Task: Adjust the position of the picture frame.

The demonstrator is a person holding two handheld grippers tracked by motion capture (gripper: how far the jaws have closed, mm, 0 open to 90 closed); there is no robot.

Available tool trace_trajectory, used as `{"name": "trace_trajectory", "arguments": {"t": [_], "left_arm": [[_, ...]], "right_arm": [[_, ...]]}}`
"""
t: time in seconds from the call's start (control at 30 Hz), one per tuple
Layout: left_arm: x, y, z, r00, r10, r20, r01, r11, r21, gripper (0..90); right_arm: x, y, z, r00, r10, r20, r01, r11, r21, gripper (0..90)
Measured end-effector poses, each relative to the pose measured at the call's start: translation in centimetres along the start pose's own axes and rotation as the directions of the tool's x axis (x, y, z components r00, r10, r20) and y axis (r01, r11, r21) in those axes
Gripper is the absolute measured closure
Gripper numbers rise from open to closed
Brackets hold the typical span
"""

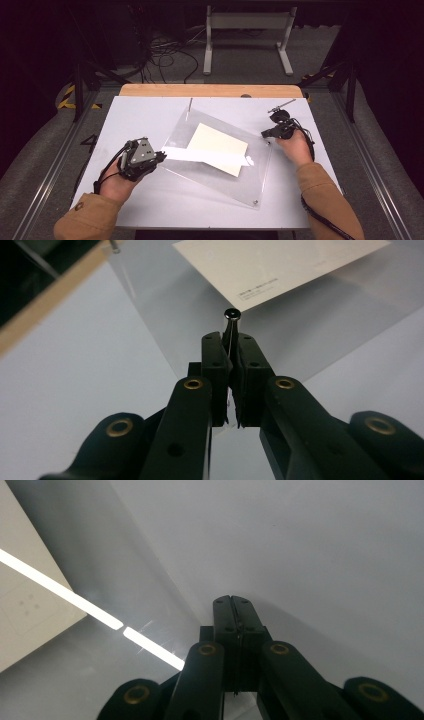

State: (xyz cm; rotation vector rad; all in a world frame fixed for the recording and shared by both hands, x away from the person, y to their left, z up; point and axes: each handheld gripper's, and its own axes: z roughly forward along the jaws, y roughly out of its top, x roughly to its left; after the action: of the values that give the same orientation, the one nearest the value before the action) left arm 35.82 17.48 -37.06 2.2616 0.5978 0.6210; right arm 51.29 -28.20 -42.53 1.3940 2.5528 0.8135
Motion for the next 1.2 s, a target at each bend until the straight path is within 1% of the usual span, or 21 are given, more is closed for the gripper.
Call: {"name": "trace_trajectory", "arguments": {"t": [0.1, 0.13, 0.17, 0.23, 0.27, 0.3, 0.33, 0.43, 0.53, 0.57, 0.63, 0.73, 0.8, 0.83, 0.87, 0.93, 1.03, 1.07, 1.13, 1.17, 1.2], "left_arm": [[1.7, 0.9, 0.5, 0.9996, -0.014, -0.024, 0.014, 0.9997, -0.022, 85.3], [2.9, 1.2, 1.4, 0.9985, -0.024, -0.049, 0.023, 0.9995, -0.022, 85.3], [2.9, 1.2, 1.4, 0.9985, -0.024, -0.049, 0.023, 0.9995, -0.022, 85.3], [4.0, 1.3, 2.5, 0.9967, -0.042, -0.07, 0.041, 0.999, -0.02, 85.3], [5.3, 1.2, 3.6, 0.9948, -0.071, -0.073, 0.069, 0.9974, -0.023, 85.3], [5.3, 1.2, 3.6, 0.9948, -0.071, -0.073, 0.069, 0.9974, -0.023, 85.3], [5.9, 1.1, 4.2, 0.9924, -0.102, -0.068, 0.1, 0.9945, -0.029, 85.3], [7.3, 0.5, 6.2, 0.9858, -0.154, -0.066, 0.153, 0.988, -0.024, 85.3], [8.5, -0.3, 8.0, 0.9722, -0.229, -0.05, 0.228, 0.9735, -0.014, 85.2], [8.8, -0.6, 8.6, 0.9659, -0.255, -0.045, 0.255, 0.9669, -0.008, 85.3], [9.2, -1.3, 9.5, 0.9574, -0.287, -0.032, 0.287, 0.9579, 0.002, 85.2], [9.3, -2.1, 10.3, 0.9528, -0.302, -0.031, 0.302, 0.9532, 0.006, 85.1], [9.2, -2.7, 10.8, 0.9475, -0.319, -0.022, 0.319, 0.9475, 0.015, 85.0], [9.2, -3.5, 11.2, 0.9433, -0.332, -0.012, 0.332, 0.9433, 0.004, 84.8], [9.2, -3.5, 11.2, 0.9433, -0.332, -0.012, 0.332, 0.9433, 0.004, 84.5], [9.4, -4.2, 11.2, 0.9296, -0.369, 0.006, 0.369, 0.929, -0.032, 84.4], [9.6, -4.3, 11.1, 0.9224, -0.386, 0.019, 0.386, 0.9221, -0.026, 84.0], [9.6, -4.3, 11.1, 0.9178, -0.395, 0.036, 0.397, 0.9171, -0.039, 82.7], [9.6, -4.3, 11.0, 0.9169, -0.397, 0.037, 0.399, 0.9163, -0.039, 81.4], [9.6, -4.3, 11.0, 0.9163, -0.398, 0.043, 0.4, 0.9148, -0.055, 79.1], [9.6, -4.3, 10.8, 0.918, -0.395, 0.039, 0.396, 0.9165, -0.054, 78.1]], "right_arm": [[-0.3, -0.6, -0.3, 0.9998, 0.011, 0.018, -0.011, 1.0, 0.002, 89.7], [-0.7, -1.2, -0.5, 0.9995, 0.027, 0.019, -0.027, 1.0, -0.003, 89.7], [-0.7, -1.2, -0.5, 0.9995, 0.027, 0.019, -0.027, 1.0, -0.003, 89.7], [-1.0, -1.8, -0.7, 0.9989, 0.044, 0.015, -0.043, 0.999, -0.011, 89.7], [-1.3, -2.3, -0.9, 0.9983, 0.058, 0.008, -0.057, 0.998, -0.015, 89.7], [-1.3, -2.3, -0.9, 0.9983, 0.058, 0.008, -0.057, 0.998, -0.015, 89.7], [-1.5, -2.5, -0.9, 0.9982, 0.06, 0.0, -0.06, 0.998, -0.022, 89.7], [-1.6, -2.6, -0.9, 0.9977, 0.066, -0.01, -0.067, 0.997, -0.028, 89.7], [-1.5, -2.5, -0.9, 0.9984, 0.057, -0.003, -0.057, 0.998, -0.022, 89.7], [-1.5, -2.5, -0.9, 0.9984, 0.056, -0.003, -0.056, 0.998, -0.021, 89.7], [-1.5, -2.5, -0.9, 0.9986, 0.053, 0.0, -0.053, 0.998, -0.018, 89.6], [-1.4, -2.4, -1.0, 0.9989, 0.048, 0.003, -0.048, 0.999, -0.016, 89.6], [-1.4, -2.4, -1.0, 0.9988, 0.049, -0.002, -0.049, 0.999, -0.019, 89.6], [-1.5, -2.5, -1.0, 0.9988, 0.048, -0.007, -0.048, 0.999, -0.022, 89.6], [-1.5, -2.5, -1.0, 0.9988, 0.048, -0.007, -0.048, 0.999, -0.022, 89.6], [-1.4, -2.4, -1.0, 0.9993, 0.038, -0.003, -0.038, 0.999, -0.021, 89.6], [-1.2, -2.3, -1.0, 0.9999, 0.013, 0.009, -0.012, 1.0, -0.019, 89.5], [-1.2, -2.2, -1.0, 0.9999, 0.014, 0.009, -0.014, 1.0, -0.011, 89.5], [-1.2, -2.1, -1.0, 0.9999, 0.01, 0.008, -0.01, 1.0, -0.006, 89.6], [-1.2, -2.1, -1.0, 0.9999, 0.012, 0.007, -0.012, 1.0, 0.0, 89.6], [-1.2, -2.0, -1.0, 0.9999, 0.016, 0.006, -0.016, 1.0, 0.007, 89.6]]}}
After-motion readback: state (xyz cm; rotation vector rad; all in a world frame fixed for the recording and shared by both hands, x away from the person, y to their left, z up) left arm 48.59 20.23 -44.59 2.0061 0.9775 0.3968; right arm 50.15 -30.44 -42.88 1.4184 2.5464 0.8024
